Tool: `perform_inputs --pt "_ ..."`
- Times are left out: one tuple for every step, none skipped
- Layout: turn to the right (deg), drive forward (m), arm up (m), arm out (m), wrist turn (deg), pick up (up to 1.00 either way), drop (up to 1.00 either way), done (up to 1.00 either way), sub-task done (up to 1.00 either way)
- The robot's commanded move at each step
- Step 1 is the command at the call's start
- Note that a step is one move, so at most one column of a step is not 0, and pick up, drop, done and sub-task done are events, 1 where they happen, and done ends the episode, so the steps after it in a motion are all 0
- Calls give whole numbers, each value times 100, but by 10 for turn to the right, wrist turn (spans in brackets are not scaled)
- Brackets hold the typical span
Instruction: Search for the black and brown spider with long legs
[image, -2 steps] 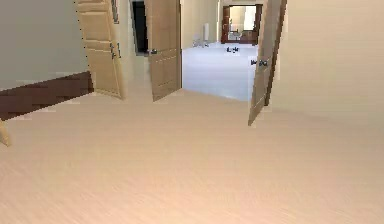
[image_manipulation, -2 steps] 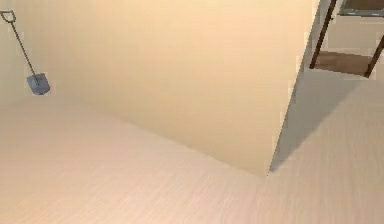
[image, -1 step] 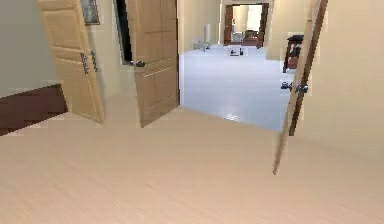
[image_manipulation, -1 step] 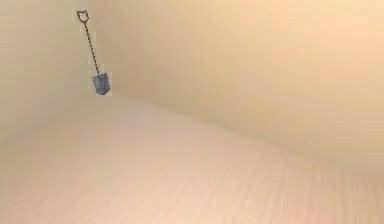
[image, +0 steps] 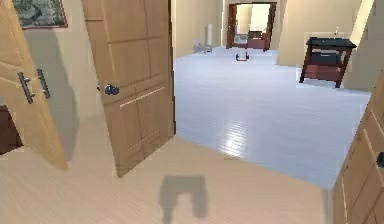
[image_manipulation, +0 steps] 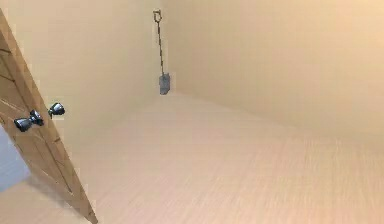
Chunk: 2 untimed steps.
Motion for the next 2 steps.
perform_inputs --pt "0 95 0 0 0 0 0 0 0" --pt "150 0 0 0 0 0 0 0 0"
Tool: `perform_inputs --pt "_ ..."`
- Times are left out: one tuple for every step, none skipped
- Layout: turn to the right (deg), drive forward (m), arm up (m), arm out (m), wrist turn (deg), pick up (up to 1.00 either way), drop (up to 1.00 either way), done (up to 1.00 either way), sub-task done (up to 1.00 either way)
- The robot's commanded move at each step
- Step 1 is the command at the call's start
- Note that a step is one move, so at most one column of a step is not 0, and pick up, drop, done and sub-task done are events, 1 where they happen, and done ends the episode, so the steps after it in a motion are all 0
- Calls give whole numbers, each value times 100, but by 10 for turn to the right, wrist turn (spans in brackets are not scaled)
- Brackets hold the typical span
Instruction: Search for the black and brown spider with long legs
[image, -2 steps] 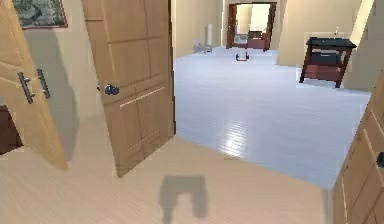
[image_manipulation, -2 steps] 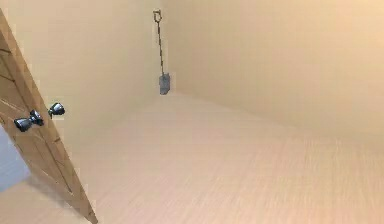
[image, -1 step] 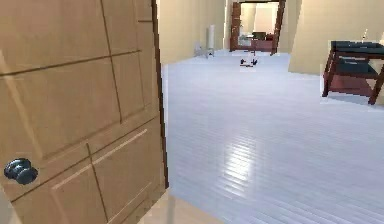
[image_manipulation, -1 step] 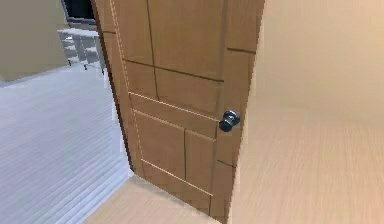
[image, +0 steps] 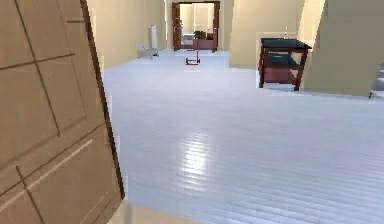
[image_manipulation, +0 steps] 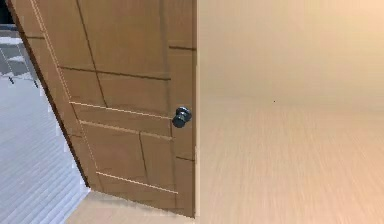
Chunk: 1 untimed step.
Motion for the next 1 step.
perform_inputs --pt "0 100 0 0 0 0 0 0 0"
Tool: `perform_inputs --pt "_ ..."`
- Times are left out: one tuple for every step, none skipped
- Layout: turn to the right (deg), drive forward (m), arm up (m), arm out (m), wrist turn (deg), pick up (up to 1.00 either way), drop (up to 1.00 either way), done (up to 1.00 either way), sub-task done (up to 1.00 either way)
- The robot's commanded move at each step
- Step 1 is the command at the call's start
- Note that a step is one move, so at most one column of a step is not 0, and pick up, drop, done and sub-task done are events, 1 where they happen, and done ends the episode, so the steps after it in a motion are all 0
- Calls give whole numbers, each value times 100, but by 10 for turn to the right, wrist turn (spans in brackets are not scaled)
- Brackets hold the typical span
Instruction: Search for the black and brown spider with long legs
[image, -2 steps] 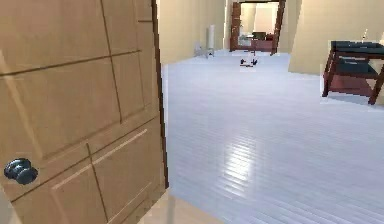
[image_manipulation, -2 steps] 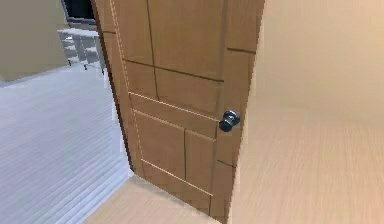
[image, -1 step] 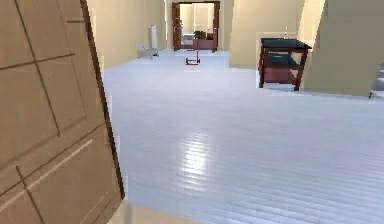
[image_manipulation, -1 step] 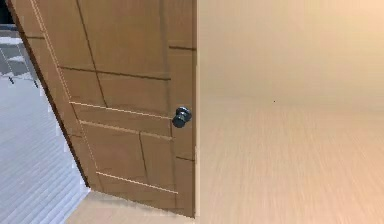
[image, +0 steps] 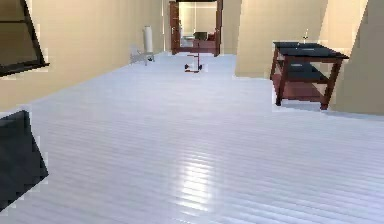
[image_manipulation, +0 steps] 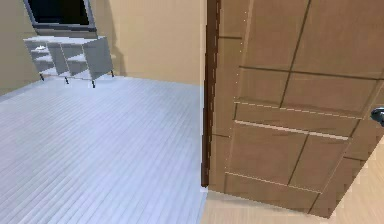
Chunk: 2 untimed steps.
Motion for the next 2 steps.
perform_inputs --pt "60 0 0 0 0 0 0 0 0" --pt "0 35 0 0 0 0 0 0 0"
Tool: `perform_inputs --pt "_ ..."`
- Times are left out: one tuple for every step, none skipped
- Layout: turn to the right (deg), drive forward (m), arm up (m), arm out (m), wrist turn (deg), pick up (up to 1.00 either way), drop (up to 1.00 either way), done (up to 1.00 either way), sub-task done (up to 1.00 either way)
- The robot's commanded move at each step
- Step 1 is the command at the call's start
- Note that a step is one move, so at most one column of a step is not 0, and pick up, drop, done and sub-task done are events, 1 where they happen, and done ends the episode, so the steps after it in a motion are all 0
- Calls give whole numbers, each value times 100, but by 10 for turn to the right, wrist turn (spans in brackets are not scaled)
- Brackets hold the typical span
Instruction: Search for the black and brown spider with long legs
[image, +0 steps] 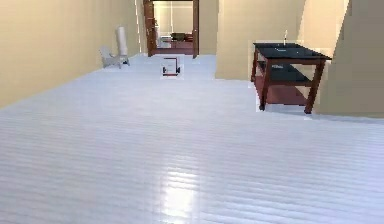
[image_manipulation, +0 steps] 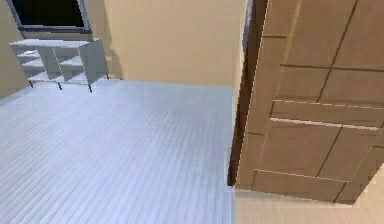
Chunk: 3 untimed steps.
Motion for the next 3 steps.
perform_inputs --pt "-120 0 0 0 0 0 0 0 0" --pt "0 100 0 0 0 0 0 0 0" --pt "-30 0 0 0 0 0 0 0 0"
